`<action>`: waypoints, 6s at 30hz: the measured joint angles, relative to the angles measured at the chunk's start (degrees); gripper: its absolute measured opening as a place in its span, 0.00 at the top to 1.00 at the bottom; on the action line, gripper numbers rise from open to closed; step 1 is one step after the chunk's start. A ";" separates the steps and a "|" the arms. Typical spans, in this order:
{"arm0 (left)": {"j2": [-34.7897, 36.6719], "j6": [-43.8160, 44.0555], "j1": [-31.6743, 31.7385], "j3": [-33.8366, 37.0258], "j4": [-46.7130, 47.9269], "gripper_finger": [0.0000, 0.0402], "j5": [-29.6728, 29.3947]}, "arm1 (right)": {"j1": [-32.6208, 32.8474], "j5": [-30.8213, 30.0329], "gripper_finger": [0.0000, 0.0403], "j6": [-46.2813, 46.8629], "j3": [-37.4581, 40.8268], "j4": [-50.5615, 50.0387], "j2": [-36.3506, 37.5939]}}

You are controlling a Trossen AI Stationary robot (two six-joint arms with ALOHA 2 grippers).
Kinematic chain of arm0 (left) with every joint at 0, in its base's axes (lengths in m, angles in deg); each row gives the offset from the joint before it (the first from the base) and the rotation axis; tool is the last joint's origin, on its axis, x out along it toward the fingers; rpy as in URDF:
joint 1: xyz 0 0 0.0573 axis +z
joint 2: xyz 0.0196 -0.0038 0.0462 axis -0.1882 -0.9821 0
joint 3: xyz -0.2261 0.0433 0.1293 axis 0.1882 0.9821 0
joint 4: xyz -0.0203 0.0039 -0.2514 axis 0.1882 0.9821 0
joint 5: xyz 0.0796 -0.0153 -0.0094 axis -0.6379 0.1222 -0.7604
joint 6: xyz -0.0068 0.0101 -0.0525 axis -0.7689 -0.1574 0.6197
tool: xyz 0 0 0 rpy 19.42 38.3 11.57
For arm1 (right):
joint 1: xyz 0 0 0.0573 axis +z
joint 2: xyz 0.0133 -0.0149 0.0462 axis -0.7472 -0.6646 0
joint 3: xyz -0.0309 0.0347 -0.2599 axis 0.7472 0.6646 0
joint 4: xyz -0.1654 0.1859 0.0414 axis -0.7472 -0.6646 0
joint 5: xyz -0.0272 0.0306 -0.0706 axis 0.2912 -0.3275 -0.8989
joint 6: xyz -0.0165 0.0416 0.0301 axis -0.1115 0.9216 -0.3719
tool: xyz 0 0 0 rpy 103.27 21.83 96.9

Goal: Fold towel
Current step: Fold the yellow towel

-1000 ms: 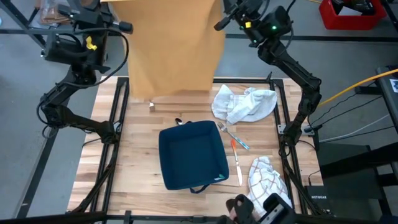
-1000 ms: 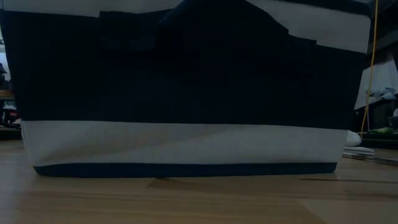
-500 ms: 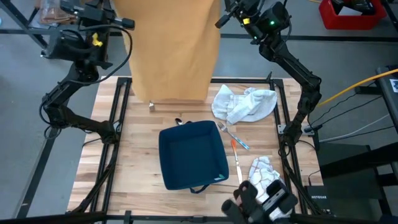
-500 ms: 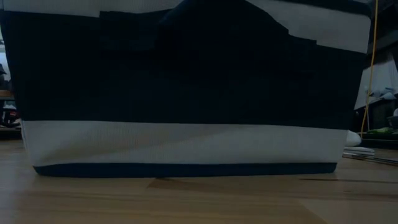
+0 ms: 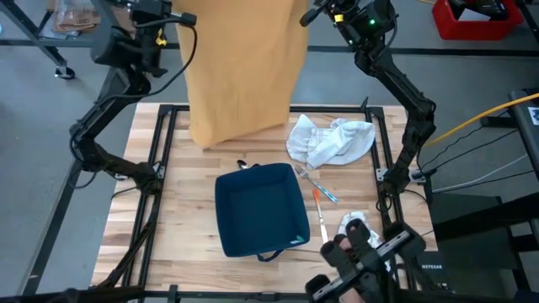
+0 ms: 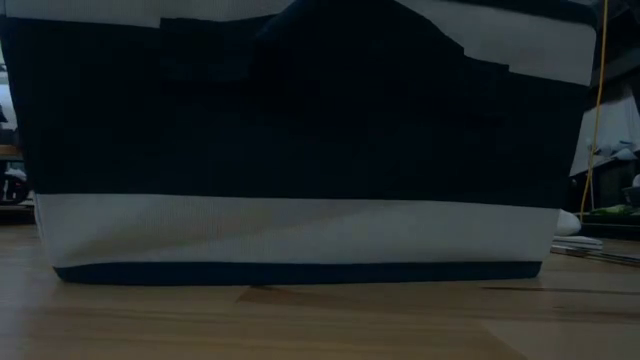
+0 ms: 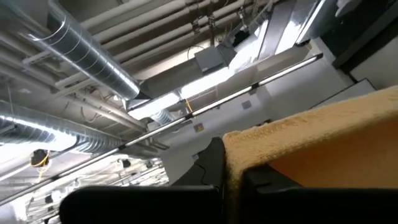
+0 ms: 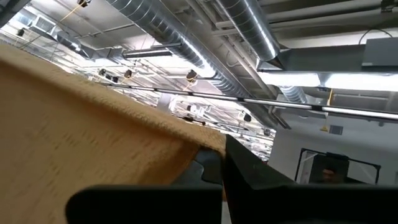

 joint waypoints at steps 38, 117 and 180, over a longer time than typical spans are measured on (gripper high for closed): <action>17.58 34.78 -18.14 -0.31 53.26 1.00 -4.03 | 9.11 12.80 1.00 -0.31 -0.04 -35.04 2.12; 14.68 94.90 -28.68 -1.33 107.78 1.00 -20.23 | 8.15 13.01 1.00 -6.93 0.04 -54.99 -4.77; -0.04 -44.89 -28.66 -12.22 -2.58 1.00 -18.20 | 8.20 -16.47 1.00 -46.77 0.00 -17.68 8.47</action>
